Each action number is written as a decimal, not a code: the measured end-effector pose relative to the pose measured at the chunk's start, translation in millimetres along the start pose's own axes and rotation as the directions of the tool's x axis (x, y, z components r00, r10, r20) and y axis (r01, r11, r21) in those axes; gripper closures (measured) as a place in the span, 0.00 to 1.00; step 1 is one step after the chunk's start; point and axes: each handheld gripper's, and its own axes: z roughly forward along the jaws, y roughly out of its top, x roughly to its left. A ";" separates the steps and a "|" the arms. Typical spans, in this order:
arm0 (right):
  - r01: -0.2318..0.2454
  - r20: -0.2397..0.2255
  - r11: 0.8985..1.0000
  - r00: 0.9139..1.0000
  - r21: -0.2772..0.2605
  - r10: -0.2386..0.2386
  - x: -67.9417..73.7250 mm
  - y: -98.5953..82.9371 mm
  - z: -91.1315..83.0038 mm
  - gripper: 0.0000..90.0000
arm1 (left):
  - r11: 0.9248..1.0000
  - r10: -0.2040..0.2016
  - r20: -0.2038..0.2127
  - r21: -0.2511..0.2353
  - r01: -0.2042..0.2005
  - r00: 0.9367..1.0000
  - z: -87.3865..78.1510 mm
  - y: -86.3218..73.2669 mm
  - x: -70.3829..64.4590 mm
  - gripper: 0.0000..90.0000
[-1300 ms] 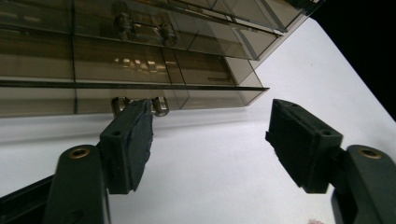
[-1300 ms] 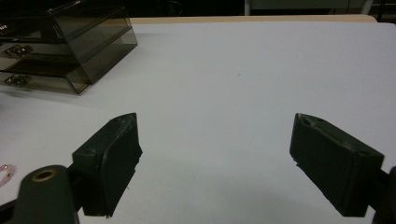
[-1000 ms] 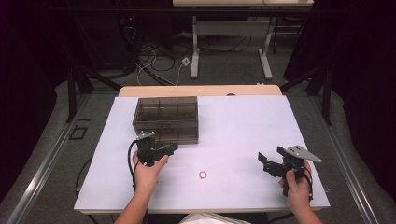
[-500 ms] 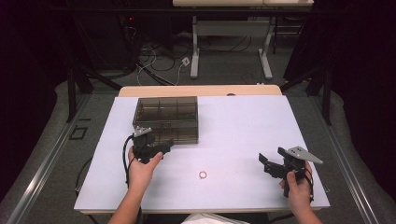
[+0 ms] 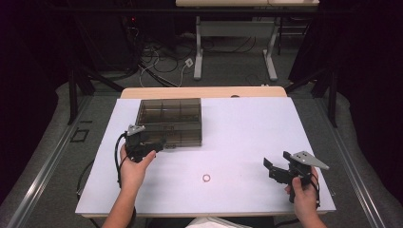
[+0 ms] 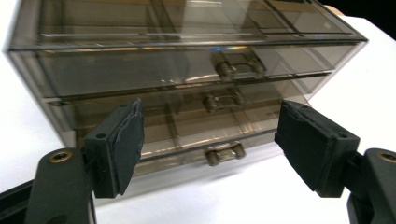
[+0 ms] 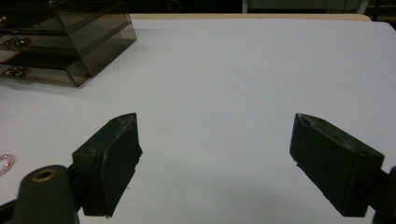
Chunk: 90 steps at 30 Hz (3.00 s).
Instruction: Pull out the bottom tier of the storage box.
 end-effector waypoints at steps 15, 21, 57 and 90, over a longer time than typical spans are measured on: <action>0.005 0.003 1.000 1.000 0.008 -0.005 0.9 -0.5 0.3 0.17 | 1.000 -0.013 -0.052 -0.028 0.011 0.999 -10.7 8.2 22.7 0.31; 0.003 0.005 1.000 1.000 0.007 -0.003 0.9 -1.1 0.8 0.17 | 1.000 0.000 -0.086 -0.015 -0.001 0.996 -10.8 11.6 28.9 0.36; 0.003 -0.001 1.000 1.000 0.024 -0.003 0.5 -3.5 4.0 0.17 | 0.982 -0.039 -0.193 0.175 0.074 0.980 10.3 5.8 52.3 0.75; 0.014 -0.008 0.999 1.000 0.034 -0.014 2.4 -4.6 6.3 0.17 | 0.969 -0.059 -0.207 0.223 0.106 0.977 24.4 3.1 53.0 0.92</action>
